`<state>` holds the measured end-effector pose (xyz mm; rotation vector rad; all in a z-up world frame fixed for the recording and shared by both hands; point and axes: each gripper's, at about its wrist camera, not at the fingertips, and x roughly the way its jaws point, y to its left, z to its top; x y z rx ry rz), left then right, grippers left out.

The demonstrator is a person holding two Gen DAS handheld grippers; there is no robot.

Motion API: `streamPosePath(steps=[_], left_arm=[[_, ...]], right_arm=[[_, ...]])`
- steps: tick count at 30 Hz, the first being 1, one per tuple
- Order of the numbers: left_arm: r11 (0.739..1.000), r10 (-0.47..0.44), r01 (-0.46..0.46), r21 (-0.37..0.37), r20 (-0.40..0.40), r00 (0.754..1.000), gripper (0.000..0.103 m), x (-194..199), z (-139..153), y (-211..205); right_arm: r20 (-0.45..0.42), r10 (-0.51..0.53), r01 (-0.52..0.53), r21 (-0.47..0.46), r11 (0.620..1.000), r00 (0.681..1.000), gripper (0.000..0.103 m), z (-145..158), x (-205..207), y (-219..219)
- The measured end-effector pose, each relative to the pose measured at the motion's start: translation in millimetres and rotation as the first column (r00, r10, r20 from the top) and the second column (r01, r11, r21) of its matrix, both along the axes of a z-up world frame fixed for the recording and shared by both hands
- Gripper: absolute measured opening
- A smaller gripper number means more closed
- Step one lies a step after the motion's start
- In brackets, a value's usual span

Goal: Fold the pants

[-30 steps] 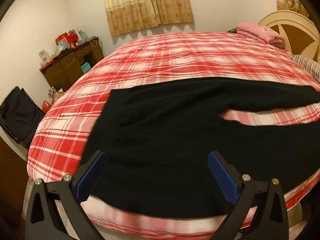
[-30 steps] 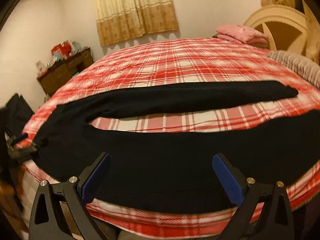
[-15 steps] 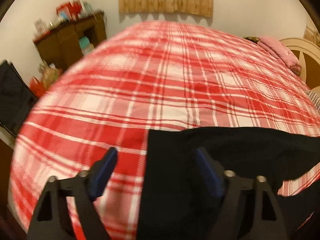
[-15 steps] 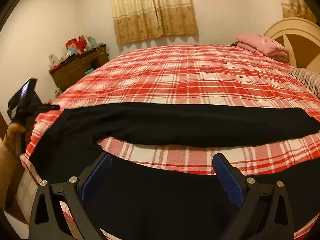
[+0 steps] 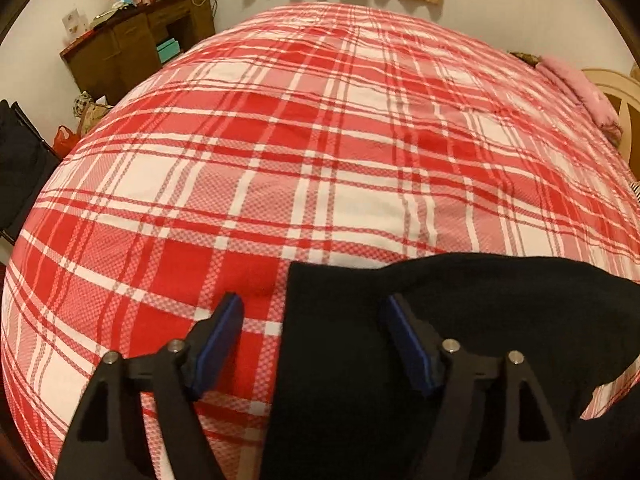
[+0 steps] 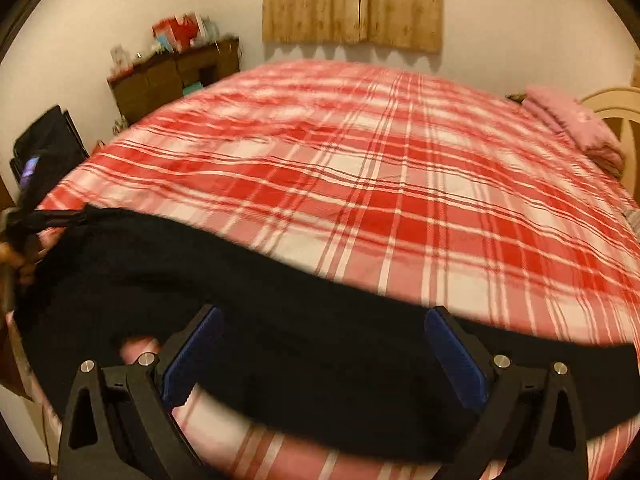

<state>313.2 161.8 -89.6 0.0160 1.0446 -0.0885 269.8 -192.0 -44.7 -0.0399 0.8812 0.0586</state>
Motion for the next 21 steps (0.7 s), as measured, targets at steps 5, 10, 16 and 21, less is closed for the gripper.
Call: streamPosePath(steps=[5, 10, 16, 21], left_arm=[[0.999, -0.036, 0.036, 0.033, 0.016, 0.999, 0.076, 0.3, -2.8, -8.6], [0.998, -0.066, 0.067, -0.019, 0.04, 0.997, 0.057, 0.0, -0.1, -10.2], [0.995, -0.08, 0.083, -0.048, 0.05, 0.995, 0.026, 4.0, 4.1, -16.2], [0.996, -0.068, 0.075, -0.056, 0.13, 0.989, 0.024, -12.5, 30.7, -16.7]], right_arm=[[-0.145, 0.089, -0.106, -0.119, 0.987, 0.986, 0.101, -45.0, 50.9, 14.5], [-0.148, 0.177, -0.177, 0.016, 0.984, 0.973, 0.078, -48.1, 48.2, 7.7], [-0.166, 0.223, -0.231, -0.03, 0.972, 0.961, 0.006, -31.5, 37.4, 29.2], [-0.028, 0.204, -0.206, -0.082, 0.975, 0.979, 0.004, 18.3, 8.6, 39.1]])
